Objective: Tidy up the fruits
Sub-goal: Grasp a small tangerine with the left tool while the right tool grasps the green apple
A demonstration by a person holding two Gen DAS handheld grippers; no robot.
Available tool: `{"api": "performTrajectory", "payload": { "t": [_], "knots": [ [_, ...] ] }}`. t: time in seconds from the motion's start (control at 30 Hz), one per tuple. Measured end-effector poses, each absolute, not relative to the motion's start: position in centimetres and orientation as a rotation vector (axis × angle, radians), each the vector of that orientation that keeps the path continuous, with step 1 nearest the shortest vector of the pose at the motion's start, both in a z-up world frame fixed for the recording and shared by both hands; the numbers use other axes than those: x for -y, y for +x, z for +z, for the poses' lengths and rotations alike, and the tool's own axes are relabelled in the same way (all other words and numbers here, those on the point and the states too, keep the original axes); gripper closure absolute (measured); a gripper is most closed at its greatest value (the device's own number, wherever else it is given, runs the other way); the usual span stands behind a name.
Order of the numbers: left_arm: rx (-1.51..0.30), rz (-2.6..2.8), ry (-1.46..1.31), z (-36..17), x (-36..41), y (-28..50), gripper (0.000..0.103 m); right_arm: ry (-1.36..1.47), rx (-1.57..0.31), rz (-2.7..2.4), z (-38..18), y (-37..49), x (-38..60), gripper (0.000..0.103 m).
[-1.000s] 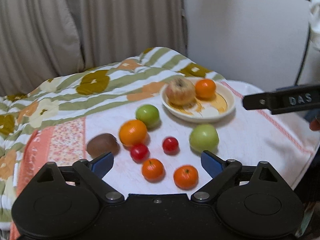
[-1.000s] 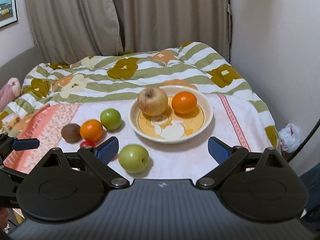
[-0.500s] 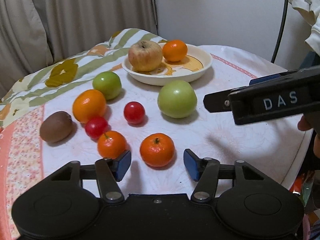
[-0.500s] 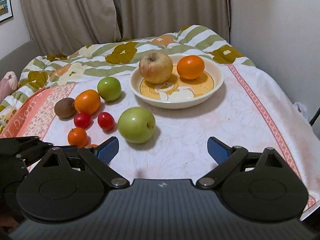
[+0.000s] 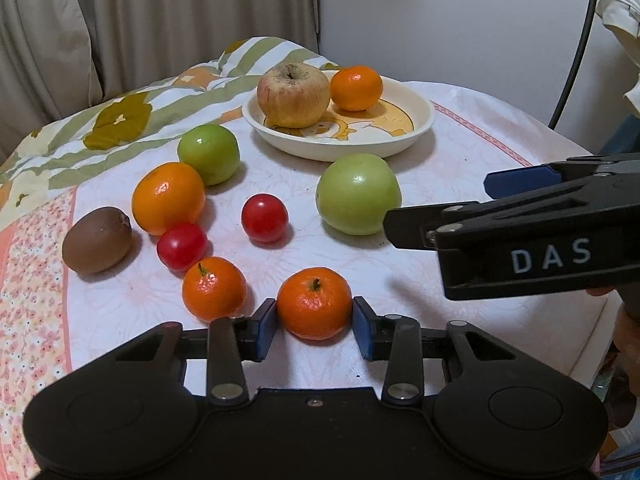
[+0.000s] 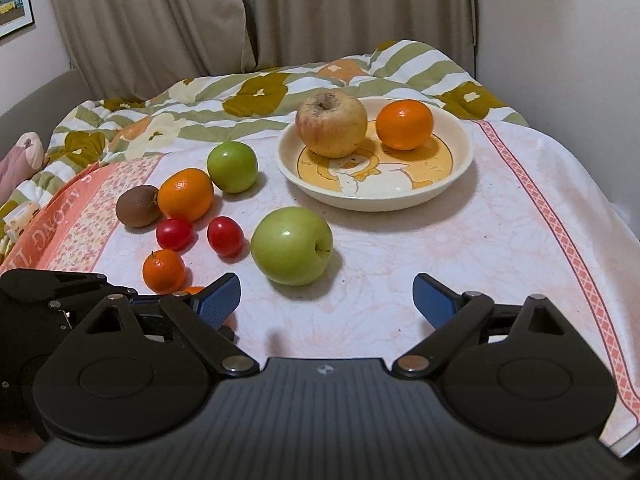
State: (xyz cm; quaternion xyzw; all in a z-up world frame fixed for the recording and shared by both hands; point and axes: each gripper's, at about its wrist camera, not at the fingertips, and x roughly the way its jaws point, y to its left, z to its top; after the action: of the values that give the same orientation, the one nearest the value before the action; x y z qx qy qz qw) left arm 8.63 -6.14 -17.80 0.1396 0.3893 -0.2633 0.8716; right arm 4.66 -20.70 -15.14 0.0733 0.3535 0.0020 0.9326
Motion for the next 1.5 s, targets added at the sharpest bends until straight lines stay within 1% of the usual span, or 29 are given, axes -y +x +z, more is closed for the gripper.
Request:
{"api": "performTrajectory", "payload": {
  "t": [0.43,0.53,0.67,0.73,0.8,0.83,1.13,1.5],
  "knots": [
    [-0.819,-0.520,0.295,-17.8,4.6,8.3,0.059,0.110,-0.734,0.048,-16.1,8.7,19.7,0.001],
    [-0.818,-0.501,0.292,-17.7,4.0,8.2,0.059,0.107,-0.737,0.057,-16.4,9.5,19.6,0.009],
    [-0.827,-0.475,0.274,-17.7,3.1,8.2,0.059,0.119,-0.741,0.066,-16.6,10.1,19.6,0.011],
    [-0.831,-0.466,0.267,-17.6,2.8,8.2,0.059,0.128,-0.752,0.072,-16.8,10.4,19.6,0.015],
    [-0.836,-0.462,0.259,-17.5,2.7,8.2,0.059,0.146,-0.767,0.092,-16.9,10.6,19.7,0.027],
    [-0.838,-0.461,0.257,-17.5,2.6,8.1,0.059,0.160,-0.770,0.103,-17.0,10.6,19.8,0.029],
    [-0.835,-0.455,0.248,-16.3,3.2,7.8,0.060,0.157,-0.768,0.120,-16.3,10.1,20.1,0.030],
    [-0.797,-0.465,0.212,-11.5,5.7,7.0,0.060,0.162,-0.736,0.111,-10.9,7.4,23.1,0.030]
  ]
}}
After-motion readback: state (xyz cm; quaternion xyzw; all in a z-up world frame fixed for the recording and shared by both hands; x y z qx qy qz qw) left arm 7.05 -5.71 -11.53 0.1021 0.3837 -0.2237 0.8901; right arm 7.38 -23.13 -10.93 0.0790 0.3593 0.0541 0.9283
